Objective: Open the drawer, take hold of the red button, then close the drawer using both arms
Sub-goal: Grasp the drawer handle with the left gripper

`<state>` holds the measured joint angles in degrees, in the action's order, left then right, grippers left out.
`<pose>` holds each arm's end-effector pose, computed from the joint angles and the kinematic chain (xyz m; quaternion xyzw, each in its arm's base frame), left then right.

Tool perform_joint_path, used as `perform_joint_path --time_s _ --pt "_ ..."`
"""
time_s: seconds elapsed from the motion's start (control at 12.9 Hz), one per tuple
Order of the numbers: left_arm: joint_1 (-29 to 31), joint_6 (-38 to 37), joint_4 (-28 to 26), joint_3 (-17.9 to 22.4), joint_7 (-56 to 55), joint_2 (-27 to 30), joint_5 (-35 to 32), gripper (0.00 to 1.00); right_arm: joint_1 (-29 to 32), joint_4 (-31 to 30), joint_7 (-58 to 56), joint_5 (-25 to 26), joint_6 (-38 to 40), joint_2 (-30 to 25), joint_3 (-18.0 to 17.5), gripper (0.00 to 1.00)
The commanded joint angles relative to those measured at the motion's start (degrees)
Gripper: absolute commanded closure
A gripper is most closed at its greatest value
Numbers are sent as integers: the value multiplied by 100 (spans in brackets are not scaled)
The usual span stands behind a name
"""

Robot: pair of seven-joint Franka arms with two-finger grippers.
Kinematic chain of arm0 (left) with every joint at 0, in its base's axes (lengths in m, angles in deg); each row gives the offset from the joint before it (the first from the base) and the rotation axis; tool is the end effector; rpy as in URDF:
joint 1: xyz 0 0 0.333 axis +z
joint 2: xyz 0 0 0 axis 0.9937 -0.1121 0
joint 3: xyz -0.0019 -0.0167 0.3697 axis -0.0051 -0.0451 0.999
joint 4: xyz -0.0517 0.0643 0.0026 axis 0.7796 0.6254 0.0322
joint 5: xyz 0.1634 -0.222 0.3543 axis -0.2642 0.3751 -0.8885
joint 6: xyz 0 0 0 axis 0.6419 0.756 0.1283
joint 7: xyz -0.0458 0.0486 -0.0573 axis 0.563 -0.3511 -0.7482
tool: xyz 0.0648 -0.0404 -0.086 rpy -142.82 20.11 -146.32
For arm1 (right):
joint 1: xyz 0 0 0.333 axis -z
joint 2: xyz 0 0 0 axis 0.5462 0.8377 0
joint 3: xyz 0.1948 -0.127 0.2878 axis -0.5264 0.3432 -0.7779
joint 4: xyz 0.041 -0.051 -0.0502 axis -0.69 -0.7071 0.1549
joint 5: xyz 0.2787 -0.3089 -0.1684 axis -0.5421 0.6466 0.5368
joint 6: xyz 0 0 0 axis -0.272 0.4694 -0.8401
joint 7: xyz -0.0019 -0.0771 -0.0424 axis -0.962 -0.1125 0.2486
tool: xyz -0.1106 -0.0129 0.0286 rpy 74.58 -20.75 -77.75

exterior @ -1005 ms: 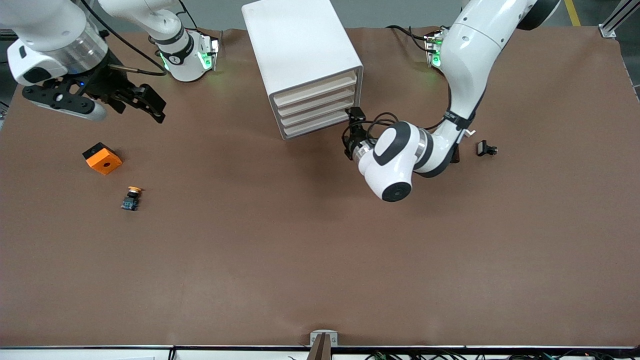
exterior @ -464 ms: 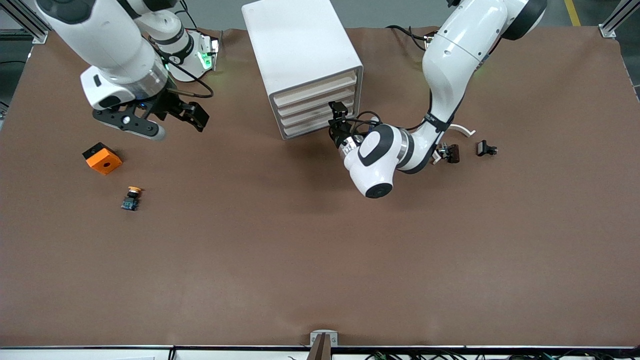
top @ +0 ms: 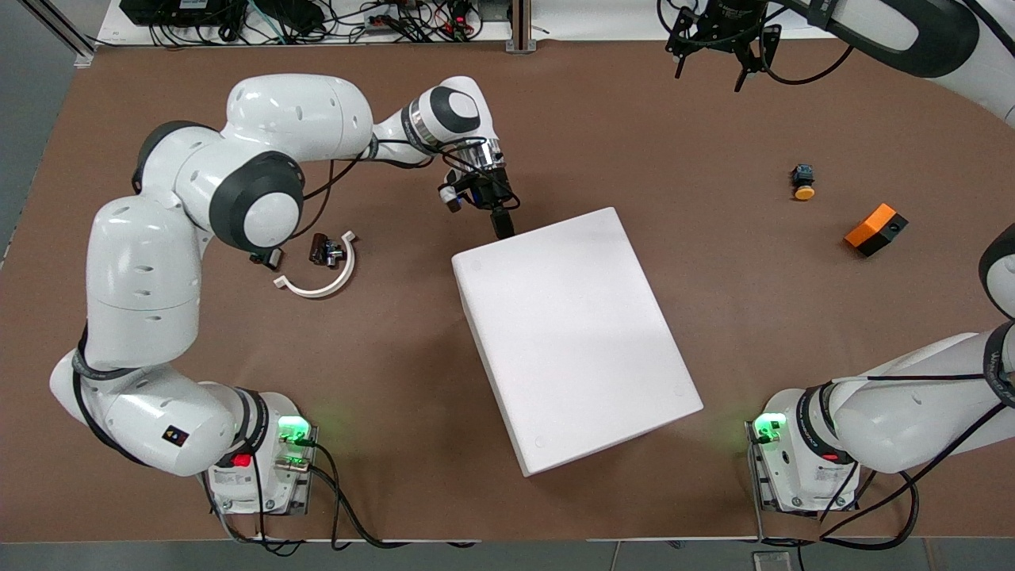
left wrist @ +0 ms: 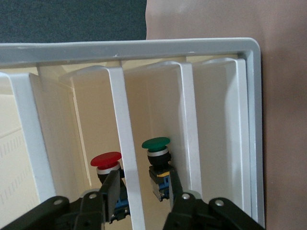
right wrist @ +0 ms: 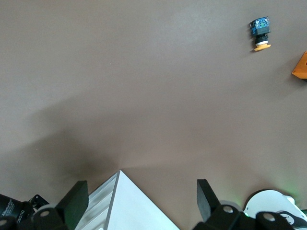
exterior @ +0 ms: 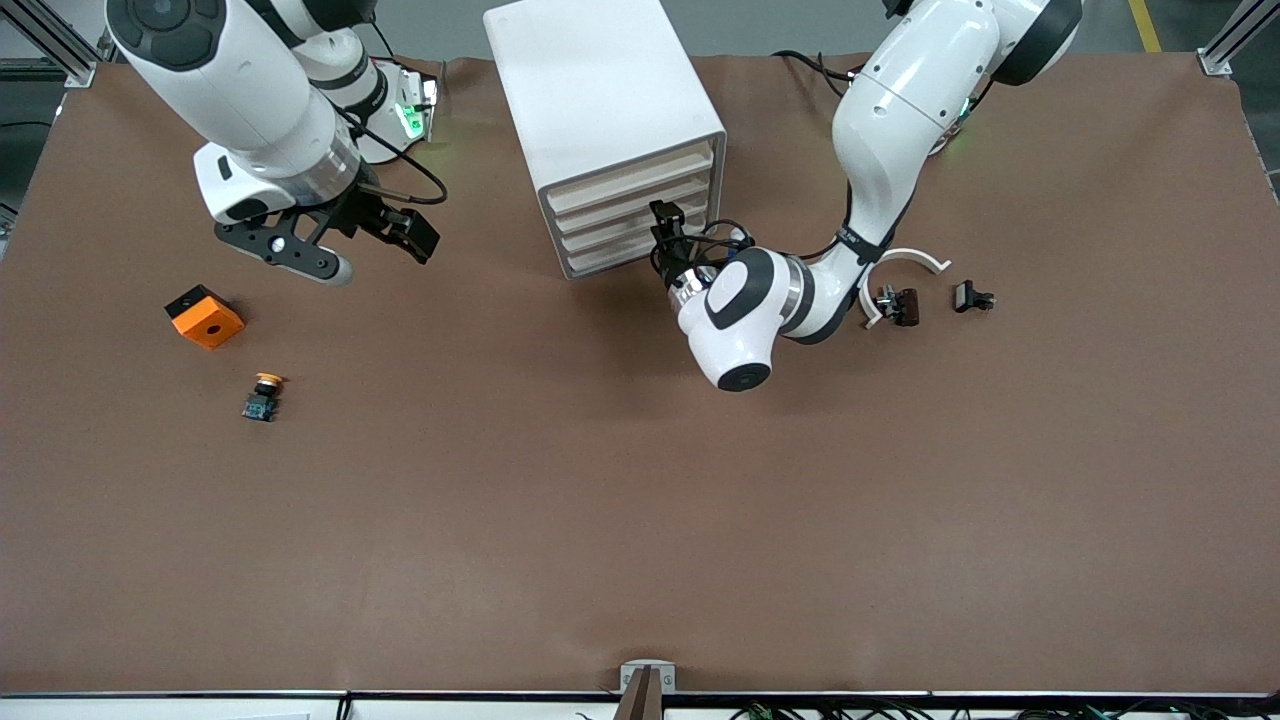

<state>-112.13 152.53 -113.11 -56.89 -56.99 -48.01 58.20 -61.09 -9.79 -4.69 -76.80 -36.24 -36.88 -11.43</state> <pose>0.4959 -0.5066 0.1992 -0.5051 -0.6461 0.4788 0.3134 0.5577 0.2682 0.6069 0.9806 -0.1875 -0.0562 0.0125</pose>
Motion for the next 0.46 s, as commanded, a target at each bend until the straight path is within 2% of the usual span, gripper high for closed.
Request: perform_joint_path --time_s 0.0,0.15,0.39 --pt "-131 -84 68 35 -155 -47 121 51 -58 121 101 -71 47 59 59 0" --pt "-219 -84 76 35 -208 -99 121 51 -31 130 101 -70 47 59 59 0" --pt "-307 -84 68 35 -217 -108 121 69 -22 122 101 -70 38 67 67 0"
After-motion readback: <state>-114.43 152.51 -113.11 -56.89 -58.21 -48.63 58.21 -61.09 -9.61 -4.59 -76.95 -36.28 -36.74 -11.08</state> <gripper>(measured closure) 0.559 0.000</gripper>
